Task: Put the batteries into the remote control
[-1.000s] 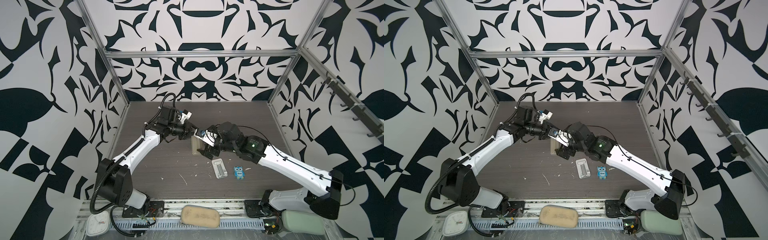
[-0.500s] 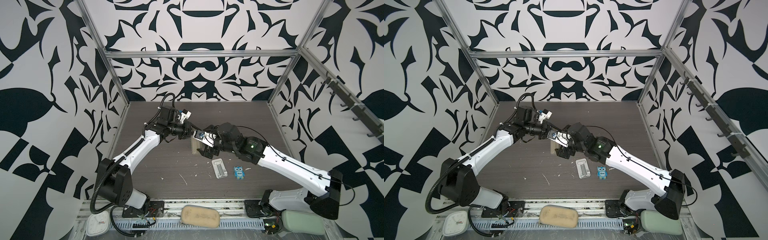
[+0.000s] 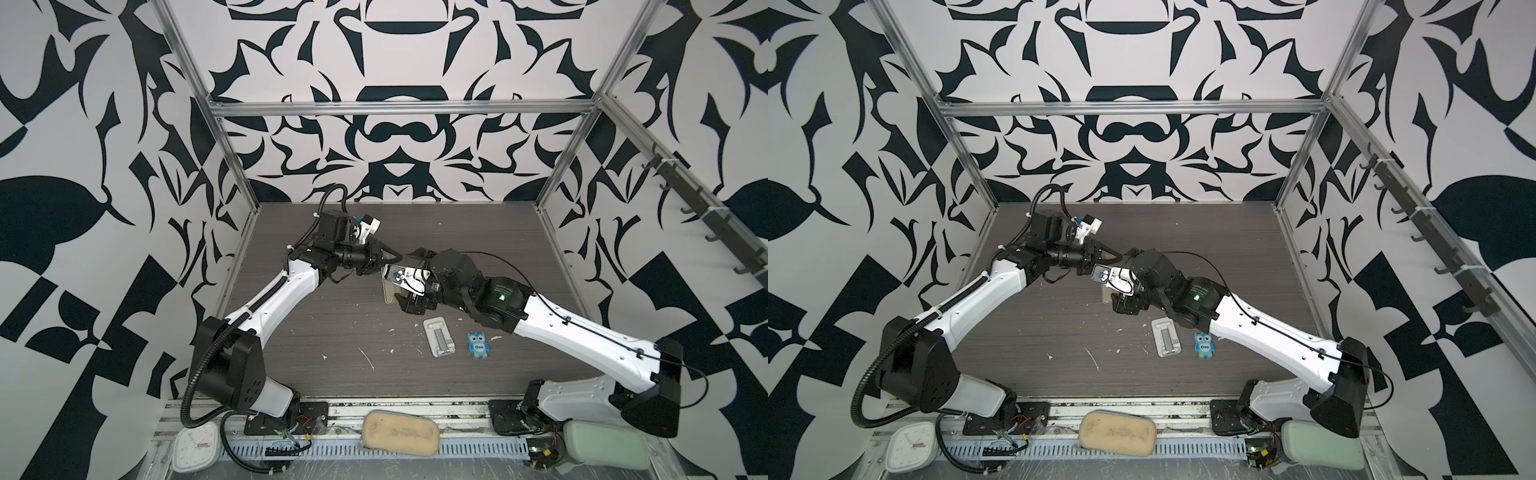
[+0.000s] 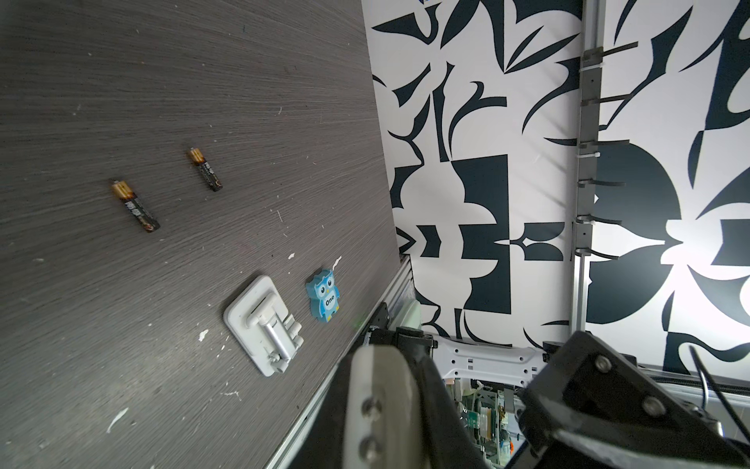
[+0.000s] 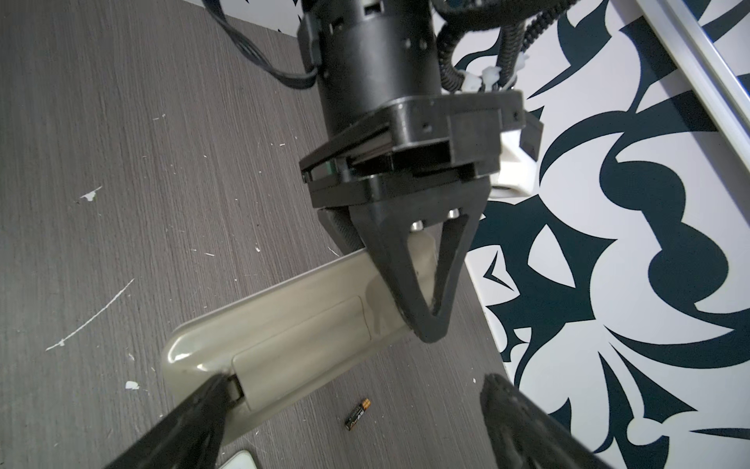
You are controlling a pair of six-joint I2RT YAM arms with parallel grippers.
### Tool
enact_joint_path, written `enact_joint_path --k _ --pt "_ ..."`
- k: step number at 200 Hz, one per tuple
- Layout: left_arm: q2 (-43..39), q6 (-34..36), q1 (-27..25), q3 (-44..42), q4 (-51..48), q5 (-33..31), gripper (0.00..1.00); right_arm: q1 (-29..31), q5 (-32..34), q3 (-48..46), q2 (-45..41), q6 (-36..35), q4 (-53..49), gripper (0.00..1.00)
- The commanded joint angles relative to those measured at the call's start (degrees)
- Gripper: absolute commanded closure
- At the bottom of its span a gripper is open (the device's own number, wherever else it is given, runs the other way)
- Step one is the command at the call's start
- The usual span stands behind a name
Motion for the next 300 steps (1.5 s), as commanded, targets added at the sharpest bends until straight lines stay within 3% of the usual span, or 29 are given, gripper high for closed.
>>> enact_joint_path --k 1,88,164,201,300 --pt "-1.12 -1.86 -1.15 -0.52 -2.23 6.27 1.0 -1.15 8.85 0.51 1.0 -1.46 5.27 0.0" --pt "-1.89 0.64 -0.56 -0.58 -6.45 2.85 1.0 -0.22 11.82 0.62 0.56 -2.28 6.51 0.0" --pt "-3.69 1.75 -0.01 -2.92 -5.89 4.75 1.0 -0.28 -6.84 1.65 -4.78 5.74 -3.08 0.0" --pt "-4.24 1.53 -0.03 -4.46 -4.43 7.04 1.0 -0.24 -11.53 2.48 -4.23 9.57 -3.61 0.0" --pt "-5.28 2.47 -0.08 -5.39 -5.46 8.91 1.0 -0.23 -17.94 3.15 -1.65 7.53 -4.72 0.0"
